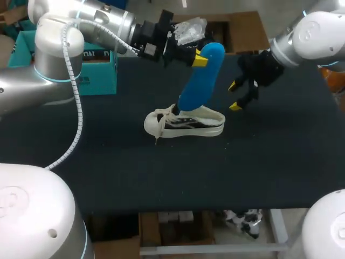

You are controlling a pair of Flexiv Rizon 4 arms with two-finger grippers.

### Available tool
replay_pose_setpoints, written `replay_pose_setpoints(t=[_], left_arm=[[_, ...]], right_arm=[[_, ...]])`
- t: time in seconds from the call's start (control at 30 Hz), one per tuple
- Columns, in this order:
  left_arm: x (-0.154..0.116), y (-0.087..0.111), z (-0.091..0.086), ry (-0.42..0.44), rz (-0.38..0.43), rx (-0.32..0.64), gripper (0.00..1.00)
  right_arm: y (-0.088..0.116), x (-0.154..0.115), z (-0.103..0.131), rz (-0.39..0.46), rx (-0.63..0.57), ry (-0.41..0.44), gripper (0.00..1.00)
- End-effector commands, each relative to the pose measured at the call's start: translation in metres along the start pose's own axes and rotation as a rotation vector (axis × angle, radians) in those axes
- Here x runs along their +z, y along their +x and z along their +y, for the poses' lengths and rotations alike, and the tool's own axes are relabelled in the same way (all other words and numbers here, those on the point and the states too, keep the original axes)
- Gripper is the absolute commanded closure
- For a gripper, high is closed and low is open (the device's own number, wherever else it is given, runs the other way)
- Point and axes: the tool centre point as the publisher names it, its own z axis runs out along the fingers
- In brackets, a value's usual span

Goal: Open the shoe tongue, take the insole out of the shoe, put the insole back into the shoe, and pack the shoe into the shoebox

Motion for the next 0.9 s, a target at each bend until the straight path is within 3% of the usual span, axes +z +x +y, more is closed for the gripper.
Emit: replay_pose_setpoints(t=[0.03,0.3,0.57,0.73,0.9], left_arm=[[-0.03,0.012,0.006,0.072,-0.011,-0.01,1.0],[-0.075,0.013,-0.004,0.166,-0.099,-0.083,1.0],[-0.116,0.018,-0.009,0.22,-0.174,-0.131,1.0],[-0.138,0.014,-0.003,0.247,-0.267,-0.145,1.0],[-0.16,0.007,0.008,0.289,-0.422,-0.145,1.0]], right_arm=[[-0.009,0.003,0.013,0.02,0.001,0.111,0.0],[-0.017,0.018,0.03,0.018,-0.011,0.188,0.0],[-0.013,0.032,0.048,-0.03,0.021,0.298,0.0],[-0.01,0.041,0.058,-0.064,0.009,0.345,0.0],[-0.014,0.056,0.066,-0.079,-0.019,0.362,0.0]])
